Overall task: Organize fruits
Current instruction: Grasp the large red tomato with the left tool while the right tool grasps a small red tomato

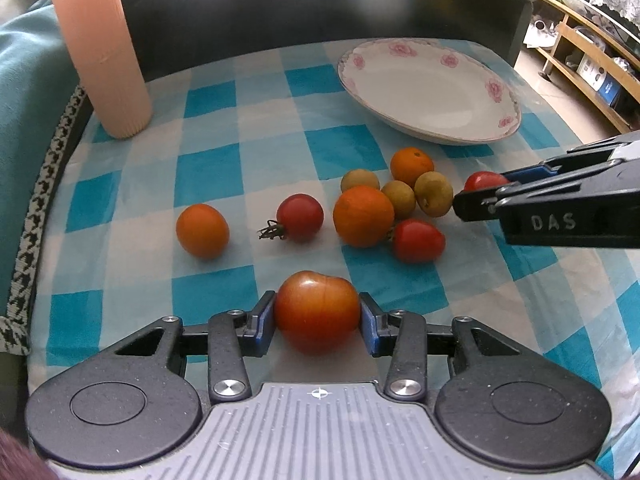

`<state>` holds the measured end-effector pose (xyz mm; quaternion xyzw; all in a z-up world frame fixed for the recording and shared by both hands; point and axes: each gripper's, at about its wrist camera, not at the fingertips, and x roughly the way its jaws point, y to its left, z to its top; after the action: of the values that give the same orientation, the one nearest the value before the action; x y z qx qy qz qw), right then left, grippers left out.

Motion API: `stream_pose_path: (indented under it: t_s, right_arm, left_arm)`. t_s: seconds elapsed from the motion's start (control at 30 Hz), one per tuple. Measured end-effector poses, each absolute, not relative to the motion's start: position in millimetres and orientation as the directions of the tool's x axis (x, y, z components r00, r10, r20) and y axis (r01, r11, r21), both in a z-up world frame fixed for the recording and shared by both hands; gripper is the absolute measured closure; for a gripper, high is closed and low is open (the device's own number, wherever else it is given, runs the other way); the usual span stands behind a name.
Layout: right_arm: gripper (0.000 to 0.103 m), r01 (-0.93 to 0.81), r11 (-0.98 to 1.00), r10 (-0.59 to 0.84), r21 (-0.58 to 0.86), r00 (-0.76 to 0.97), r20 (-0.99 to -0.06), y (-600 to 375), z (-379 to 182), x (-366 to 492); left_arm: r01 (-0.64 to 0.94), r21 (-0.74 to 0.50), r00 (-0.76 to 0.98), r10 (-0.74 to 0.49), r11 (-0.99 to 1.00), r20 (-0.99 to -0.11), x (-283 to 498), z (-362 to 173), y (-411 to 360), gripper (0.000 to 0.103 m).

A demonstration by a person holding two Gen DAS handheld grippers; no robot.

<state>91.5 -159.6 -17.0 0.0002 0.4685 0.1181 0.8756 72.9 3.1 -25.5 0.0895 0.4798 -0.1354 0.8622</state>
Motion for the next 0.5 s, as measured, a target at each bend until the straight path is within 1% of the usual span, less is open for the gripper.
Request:
stream_pose_path:
  t_s: [0.5]
  right_arm:
    - [0.055, -0.179, 0.975, 0.209, 0.129, 0.557, -0.804, -169, -9, 91]
  left_arm:
    - [0.334, -0.003, 0.539, -0.194, 0.943, -0.82, 75, -6, -12, 0.052]
